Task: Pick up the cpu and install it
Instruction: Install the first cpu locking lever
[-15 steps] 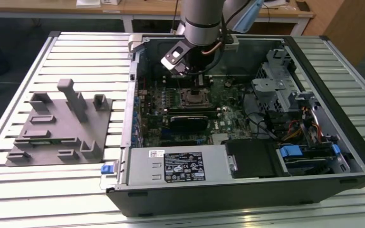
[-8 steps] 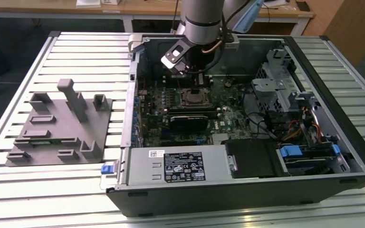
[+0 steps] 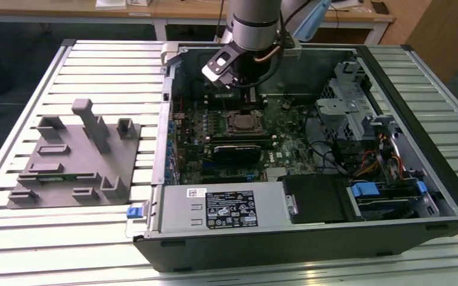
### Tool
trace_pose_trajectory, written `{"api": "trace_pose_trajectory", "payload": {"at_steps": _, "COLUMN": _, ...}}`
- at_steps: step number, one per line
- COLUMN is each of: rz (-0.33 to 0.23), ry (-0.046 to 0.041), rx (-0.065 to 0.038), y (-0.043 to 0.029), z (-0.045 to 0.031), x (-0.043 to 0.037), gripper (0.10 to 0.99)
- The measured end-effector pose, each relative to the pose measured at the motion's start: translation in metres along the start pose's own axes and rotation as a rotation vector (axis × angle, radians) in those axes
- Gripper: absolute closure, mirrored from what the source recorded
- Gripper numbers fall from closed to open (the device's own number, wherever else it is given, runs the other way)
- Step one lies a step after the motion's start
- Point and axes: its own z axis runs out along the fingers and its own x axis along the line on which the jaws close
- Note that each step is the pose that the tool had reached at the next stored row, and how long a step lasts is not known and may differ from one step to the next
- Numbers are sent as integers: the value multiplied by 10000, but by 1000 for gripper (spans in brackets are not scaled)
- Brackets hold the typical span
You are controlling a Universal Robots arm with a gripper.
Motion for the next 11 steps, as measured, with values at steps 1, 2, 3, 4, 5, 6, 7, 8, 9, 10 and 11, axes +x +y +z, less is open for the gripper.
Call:
{"api": "trace_pose_trajectory", "payload": {"at_steps": 1, "rz": 0, "ry": 0, "rx": 0, "y": 0, "z": -7, "x": 0, "gripper": 980}}
{"api": "trace_pose_trajectory", "payload": {"at_steps": 2, "rz": 0, "ry": -1, "rx": 0, "y": 0, "z": -15, "x": 0, "gripper": 980}}
{"api": "trace_pose_trajectory", "payload": {"at_steps": 3, "rz": 0, "ry": -1, "rx": 0, "y": 1, "z": -25, "x": 0, "gripper": 980}}
{"api": "trace_pose_trajectory", "payload": {"at_steps": 4, "rz": 0, "ry": 0, "rx": 0, "y": 1, "z": -38, "x": -1, "gripper": 980}}
{"api": "trace_pose_trajectory", "payload": {"at_steps": 5, "rz": 0, "ry": -1, "rx": 0, "y": 1, "z": -55, "x": -1, "gripper": 980}}
{"api": "trace_pose_trajectory", "payload": {"at_steps": 6, "rz": 0, "ry": 1, "rx": -1, "y": 2, "z": -78, "x": -1, "gripper": 980}}
{"api": "trace_pose_trajectory", "payload": {"at_steps": 7, "rz": 0, "ry": -1, "rx": 0, "y": 2, "z": -112, "x": -1, "gripper": 980}}
{"api": "trace_pose_trajectory", "payload": {"at_steps": 8, "rz": 0, "ry": 0, "rx": 0, "y": 3, "z": -151, "x": -2, "gripper": 980}}
{"api": "trace_pose_trajectory", "payload": {"at_steps": 9, "rz": 0, "ry": 0, "rx": 0, "y": 3, "z": -185, "x": -3, "gripper": 980}}
{"api": "trace_pose_trajectory", "payload": {"at_steps": 10, "rz": 1, "ry": 0, "rx": 1, "y": 4, "z": -219, "x": -3, "gripper": 980}}
{"api": "trace_pose_trajectory", "payload": {"at_steps": 11, "rz": 1, "ry": 0, "rx": 0, "y": 5, "z": -259, "x": -4, "gripper": 980}}
